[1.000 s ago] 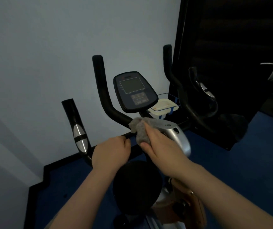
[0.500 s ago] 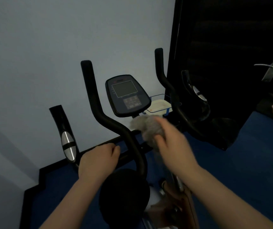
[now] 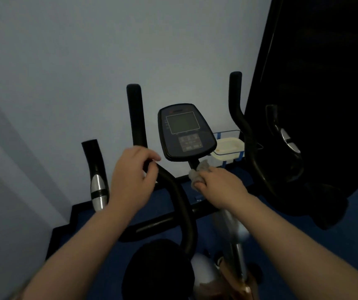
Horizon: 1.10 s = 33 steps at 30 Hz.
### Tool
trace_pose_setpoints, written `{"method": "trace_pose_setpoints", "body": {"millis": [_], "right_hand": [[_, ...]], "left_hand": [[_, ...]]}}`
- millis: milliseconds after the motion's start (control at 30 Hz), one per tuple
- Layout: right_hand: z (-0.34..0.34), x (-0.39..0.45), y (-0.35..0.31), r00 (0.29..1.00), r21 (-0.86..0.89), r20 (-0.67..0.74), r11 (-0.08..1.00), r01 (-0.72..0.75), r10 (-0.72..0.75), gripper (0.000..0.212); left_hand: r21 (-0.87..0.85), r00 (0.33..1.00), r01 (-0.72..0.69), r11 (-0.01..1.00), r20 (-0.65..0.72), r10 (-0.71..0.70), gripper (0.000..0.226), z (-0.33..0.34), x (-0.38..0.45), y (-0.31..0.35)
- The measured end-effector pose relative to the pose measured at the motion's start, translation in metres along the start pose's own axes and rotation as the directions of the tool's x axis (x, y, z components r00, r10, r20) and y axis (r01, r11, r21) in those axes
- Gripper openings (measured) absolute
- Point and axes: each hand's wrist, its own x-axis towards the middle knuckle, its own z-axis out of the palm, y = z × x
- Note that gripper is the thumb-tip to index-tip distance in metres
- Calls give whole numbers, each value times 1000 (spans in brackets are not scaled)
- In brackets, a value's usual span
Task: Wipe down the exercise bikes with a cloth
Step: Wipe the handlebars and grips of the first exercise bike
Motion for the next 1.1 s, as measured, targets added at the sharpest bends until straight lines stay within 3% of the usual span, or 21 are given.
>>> {"method": "trace_pose_setpoints", "body": {"millis": [67, 133, 200, 233, 333, 467, 533, 600, 667, 733, 800, 833, 900, 1033, 1067, 1100], "right_hand": [[-9, 13, 0, 1000, 67, 12, 998, -18, 18, 34], [-20, 24, 6, 994, 334, -46, 939, -78, 99, 32], [-32, 40, 10, 966, 567, -193, 823, -32, 171, 30], [-35, 50, 10, 942, 596, -282, 802, 25, 180, 28], [-30, 87, 4, 910, 507, -407, 848, 152, 80, 36], [-2, 131, -3, 959, 30, -255, 990, 134, -122, 58], [11, 138, 3, 922, -116, -263, 958, 261, -283, 58], [17, 137, 17, 829, -230, -216, 852, 470, -516, 58], [11, 146, 35, 759, -310, -143, 757, 575, -635, 58], [-3, 167, 34, 830, -308, -183, 832, 462, -528, 58], [-12, 187, 8, 919, -176, -275, 955, 240, -282, 60], [-11, 191, -9, 932, -123, -294, 975, 185, -213, 60], [2, 183, -28, 903, -168, -306, 951, 259, -300, 60], [9, 155, 11, 676, -338, -150, 680, 650, -721, 58], [2, 163, 21, 670, -349, -127, 665, 660, -732, 57], [-5, 173, 24, 718, -347, -146, 715, 607, -681, 57]], "left_hand": [[84, 986, -96, 992, 143, 84, 11, 2, 28, 3], [160, 942, -135, 978, 328, 77, 13, 9, 49, 5], [364, 875, -251, 897, 481, 50, 27, 19, 57, 3], [458, 860, -316, 831, 509, 46, 38, 23, 57, 1], [531, 865, -364, 765, 497, 67, 49, 30, 55, -2], [495, 876, -385, 779, 462, 140, 49, 31, 53, -8], [472, 886, -406, 782, 415, 209, 48, 32, 52, -10], [473, 890, -430, 769, 366, 272, 46, 33, 51, -11], [471, 896, -427, 772, 337, 289, 46, 33, 53, -11], [460, 893, -430, 777, 345, 290, 46, 35, 51, -13], [441, 897, -421, 793, 333, 291, 48, 36, 49, -14], [437, 897, -422, 795, 326, 297, 48, 36, 50, -15], [433, 903, -418, 799, 291, 315, 47, 36, 51, -15], [448, 909, -414, 792, 253, 332, 42, 37, 49, -15], [453, 909, -411, 791, 264, 321, 43, 38, 50, -15], [455, 911, -405, 793, 275, 307, 44, 38, 50, -15]]}}
